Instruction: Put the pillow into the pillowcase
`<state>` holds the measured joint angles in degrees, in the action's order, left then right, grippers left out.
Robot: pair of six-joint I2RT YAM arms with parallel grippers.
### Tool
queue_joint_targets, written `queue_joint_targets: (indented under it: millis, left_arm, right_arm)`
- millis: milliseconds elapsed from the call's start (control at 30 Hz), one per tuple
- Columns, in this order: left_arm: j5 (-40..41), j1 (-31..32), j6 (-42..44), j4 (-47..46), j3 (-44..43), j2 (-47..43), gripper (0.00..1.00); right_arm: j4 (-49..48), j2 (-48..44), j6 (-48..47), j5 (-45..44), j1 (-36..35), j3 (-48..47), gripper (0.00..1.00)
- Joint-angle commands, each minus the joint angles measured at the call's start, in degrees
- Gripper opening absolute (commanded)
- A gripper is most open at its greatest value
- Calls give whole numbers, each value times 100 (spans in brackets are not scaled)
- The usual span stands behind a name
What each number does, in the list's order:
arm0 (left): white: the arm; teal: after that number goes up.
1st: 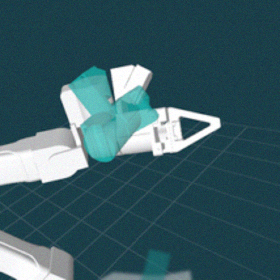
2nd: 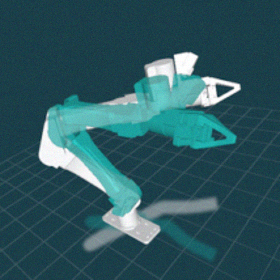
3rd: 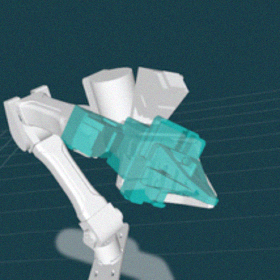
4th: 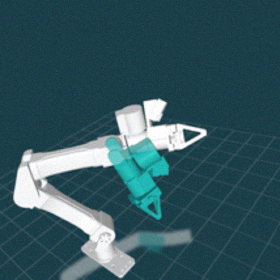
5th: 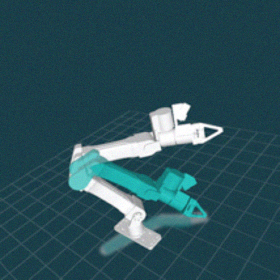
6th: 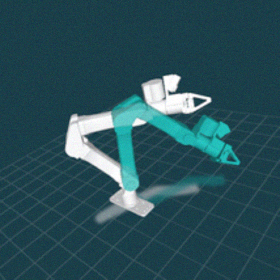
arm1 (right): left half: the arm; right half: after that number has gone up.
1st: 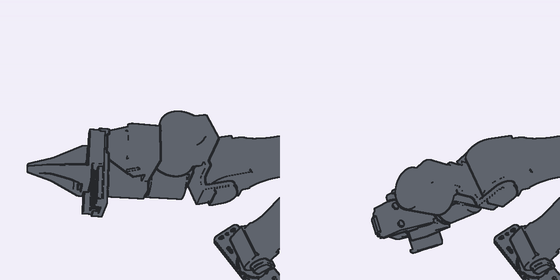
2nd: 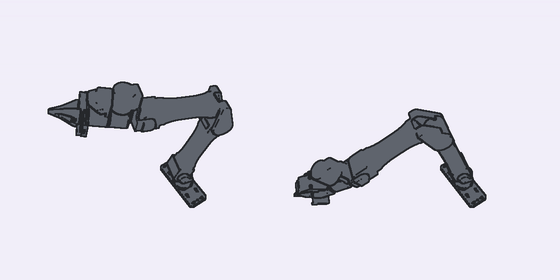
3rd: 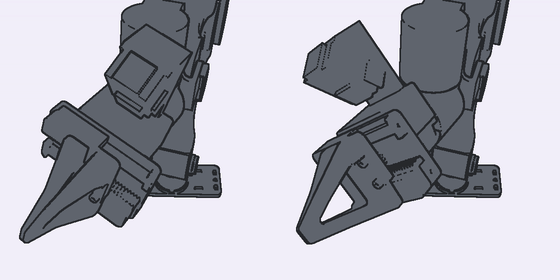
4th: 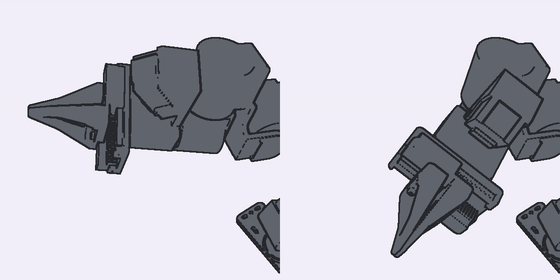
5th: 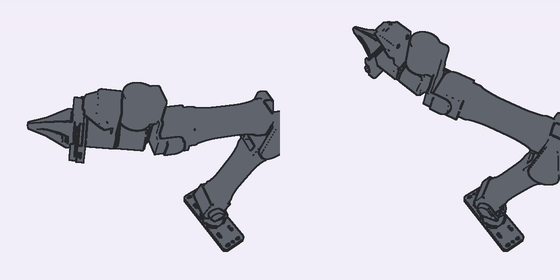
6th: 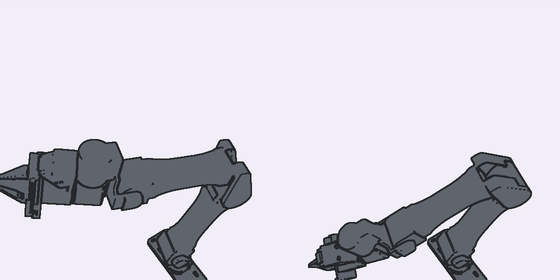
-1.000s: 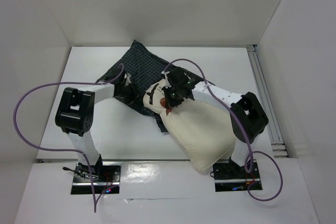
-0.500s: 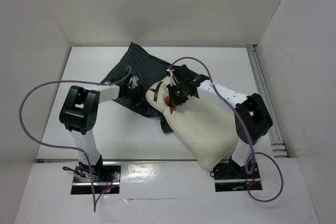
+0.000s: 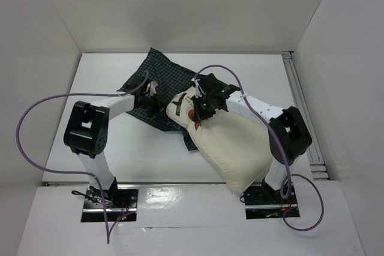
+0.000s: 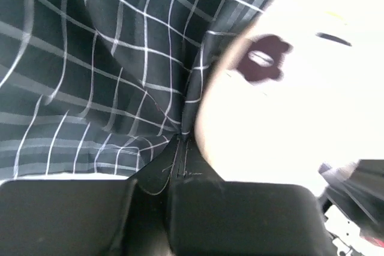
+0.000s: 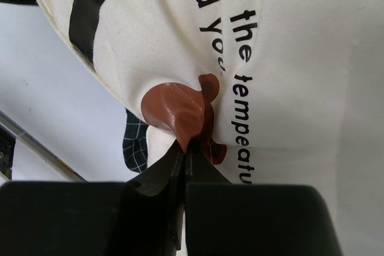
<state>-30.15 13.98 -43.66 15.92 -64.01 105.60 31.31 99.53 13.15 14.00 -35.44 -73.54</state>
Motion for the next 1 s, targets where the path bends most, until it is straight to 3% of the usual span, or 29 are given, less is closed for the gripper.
queue_joint_targets:
  millis: [0, 267, 533, 700, 967]
  left_arm:
    - [44, -176, 147, 95, -16, -724, 0]
    - [-122, -641, 384, 368, 187, -1595, 0]
    - [-737, -642, 806, 508, 73, -1912, 0]
    - [-1107, -292, 1341, 885, -50, -1912, 0]
    - [377, 377, 1967, 2063, -348, -1754, 0]
  right_arm:
    - [358, -179, -75, -82, 116, 102, 0]
    - [411, 119, -23, -82, 345, 296, 0]
    - [297, 1042, -32, -213, 170, 340, 0]
    - [349, 1350, 196, -354, 169, -309, 0]
    - [455, 446, 618, -547, 169, -846, 0]
